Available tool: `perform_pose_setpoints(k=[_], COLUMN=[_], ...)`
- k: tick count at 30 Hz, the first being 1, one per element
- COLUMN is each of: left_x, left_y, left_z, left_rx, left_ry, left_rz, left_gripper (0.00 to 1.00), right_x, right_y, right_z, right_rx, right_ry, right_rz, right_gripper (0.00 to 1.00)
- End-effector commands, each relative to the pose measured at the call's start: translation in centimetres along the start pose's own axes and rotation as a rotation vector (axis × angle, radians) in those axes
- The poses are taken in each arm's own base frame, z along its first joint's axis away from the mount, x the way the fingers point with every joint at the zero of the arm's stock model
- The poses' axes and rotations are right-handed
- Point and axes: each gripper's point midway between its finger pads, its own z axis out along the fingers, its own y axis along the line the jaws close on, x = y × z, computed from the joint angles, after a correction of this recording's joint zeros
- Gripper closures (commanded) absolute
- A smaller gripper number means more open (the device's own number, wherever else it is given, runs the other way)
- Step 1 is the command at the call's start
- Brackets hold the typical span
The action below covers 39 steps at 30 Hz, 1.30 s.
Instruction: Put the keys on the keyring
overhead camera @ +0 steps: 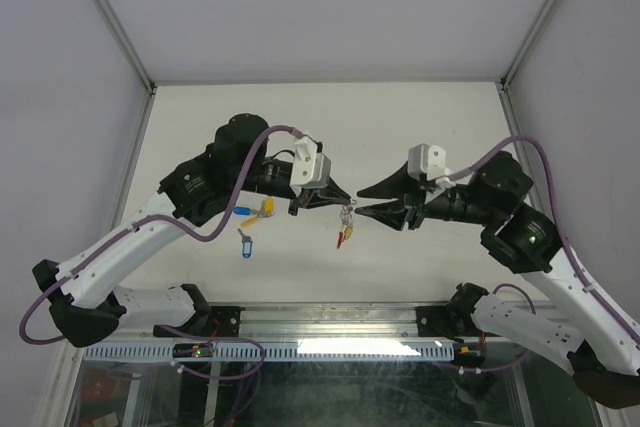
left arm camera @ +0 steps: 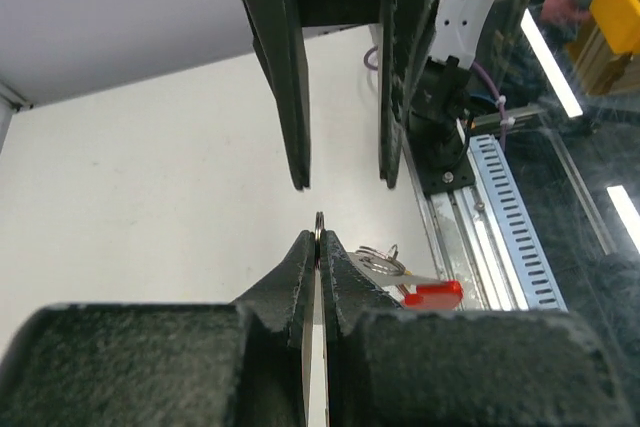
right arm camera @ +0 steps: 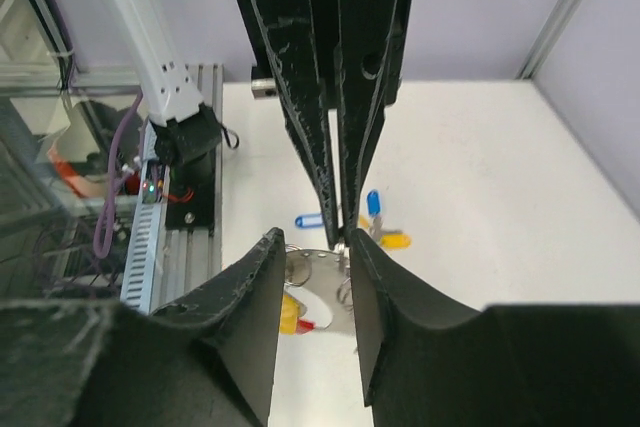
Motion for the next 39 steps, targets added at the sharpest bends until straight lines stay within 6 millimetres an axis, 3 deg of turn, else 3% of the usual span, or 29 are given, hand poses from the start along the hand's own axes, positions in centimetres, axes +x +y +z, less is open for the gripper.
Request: perform_pose_setpoints(k=[1,23,35,39], left_x=[0.2,0.9,0.9,0.8], left_y=[0.8,-0.2,-0.6,-0.6], left_z=[-0.4,0.0,0.3,0.3], left_rx=[-0.013,0.058,0.089,0.088], left_ry=[0.085,0.103,0.095,0.093], left_rz=[0.047,0.022,0.013,0.015], left_gripper=[1.00,1.00,1.00,1.00], right_x=[1.9,6.1,6.1,6.4], right_y=[0.2,-0.6,0.0,0.3], right_z=[0.2,1.9,2.5,2.5], right_rx=[-0.020,-0.045,-0.099,-0.113], right_ry=[0.096,0.159,0.139,0.150], right_rz=[0.052,0.031,0.052,0.066], right_gripper=[0.66,0.70,0.81,0.95])
